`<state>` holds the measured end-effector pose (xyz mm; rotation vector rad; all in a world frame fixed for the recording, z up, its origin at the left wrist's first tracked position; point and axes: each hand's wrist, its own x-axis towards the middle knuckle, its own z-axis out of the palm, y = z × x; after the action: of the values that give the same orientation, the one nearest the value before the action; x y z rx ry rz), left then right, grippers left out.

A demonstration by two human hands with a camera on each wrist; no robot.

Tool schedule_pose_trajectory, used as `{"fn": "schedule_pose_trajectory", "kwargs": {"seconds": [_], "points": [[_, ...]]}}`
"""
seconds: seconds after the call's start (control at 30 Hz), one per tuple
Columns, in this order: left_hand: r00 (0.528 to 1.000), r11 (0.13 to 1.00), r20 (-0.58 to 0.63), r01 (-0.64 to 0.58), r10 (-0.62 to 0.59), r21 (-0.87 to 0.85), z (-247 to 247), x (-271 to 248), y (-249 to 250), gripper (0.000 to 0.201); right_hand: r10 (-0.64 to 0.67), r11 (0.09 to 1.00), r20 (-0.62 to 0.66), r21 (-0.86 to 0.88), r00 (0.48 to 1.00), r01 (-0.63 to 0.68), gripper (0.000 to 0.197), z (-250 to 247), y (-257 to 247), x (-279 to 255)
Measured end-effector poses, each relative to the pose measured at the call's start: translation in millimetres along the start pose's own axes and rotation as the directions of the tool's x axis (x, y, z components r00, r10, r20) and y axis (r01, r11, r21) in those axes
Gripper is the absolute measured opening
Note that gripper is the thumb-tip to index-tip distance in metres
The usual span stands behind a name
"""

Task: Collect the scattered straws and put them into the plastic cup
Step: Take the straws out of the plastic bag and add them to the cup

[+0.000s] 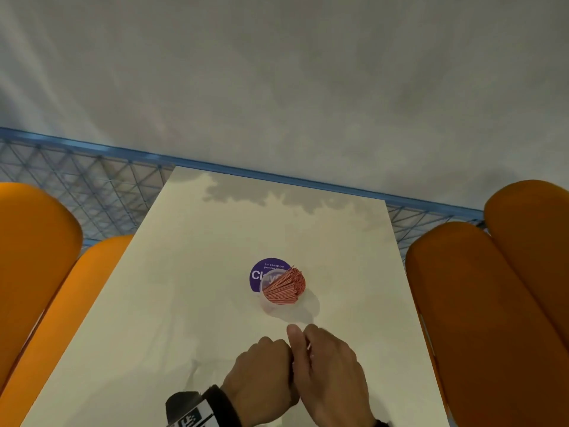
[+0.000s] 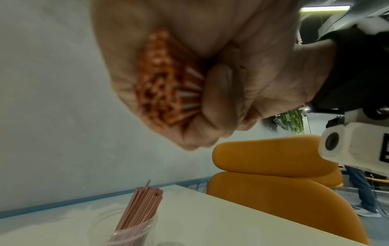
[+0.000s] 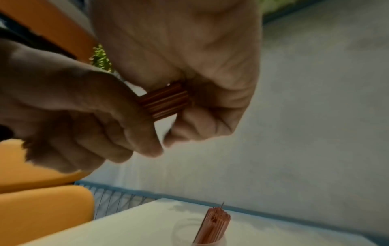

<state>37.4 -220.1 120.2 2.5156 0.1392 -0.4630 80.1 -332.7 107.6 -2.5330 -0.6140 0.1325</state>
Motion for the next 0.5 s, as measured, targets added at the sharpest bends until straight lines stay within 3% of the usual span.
{"fn": "schedule_pose_trajectory", "kwargs": {"seconds": [0.1, 0.23, 0.3, 0.37, 0.43, 0.5], "points": [[0.999, 0.996, 0.027, -0.024, 0.026, -0.085, -5.1, 17.1, -4.7, 0.012, -0.015, 1.000, -0.014, -0.024, 1.000, 0.015, 0.042, 2.8, 6.5, 18.6], [0.996, 0.946, 0.054, -0.045, 0.066, -0.320, -6.3, 48.5, -32.7, 0.036, -0.060, 0.998, 0.086, 0.016, 0.994, 0.059, 0.040, 1.5, 16.3, 59.1], [0.997, 0.964, 0.071, 0.008, 0.011, -0.265, -4.6, 69.0, -63.1, 0.031, -0.073, 0.997, 0.068, -0.001, 0.995, 0.073, 0.040, -4.3, 20.4, 88.8], [0.987, 0.978, 0.009, 0.159, -0.159, -0.134, -4.7, 87.6, -93.9, 0.023, -0.073, 0.992, 0.023, -0.100, 0.997, 0.075, 0.039, -9.0, 21.4, 121.6], [0.956, 0.955, -0.089, 0.265, -0.278, -0.135, -4.8, 103.8, -116.3, 0.040, -0.101, 0.969, -0.017, -0.230, 0.995, 0.094, 0.037, -2.9, 21.5, 153.6], [0.955, 0.962, -0.162, 0.224, -0.249, -0.159, -2.8, 120.7, -119.0, 0.079, -0.157, 0.931, 0.010, -0.331, 0.988, 0.152, 0.033, 10.9, 20.5, 175.5]]}}
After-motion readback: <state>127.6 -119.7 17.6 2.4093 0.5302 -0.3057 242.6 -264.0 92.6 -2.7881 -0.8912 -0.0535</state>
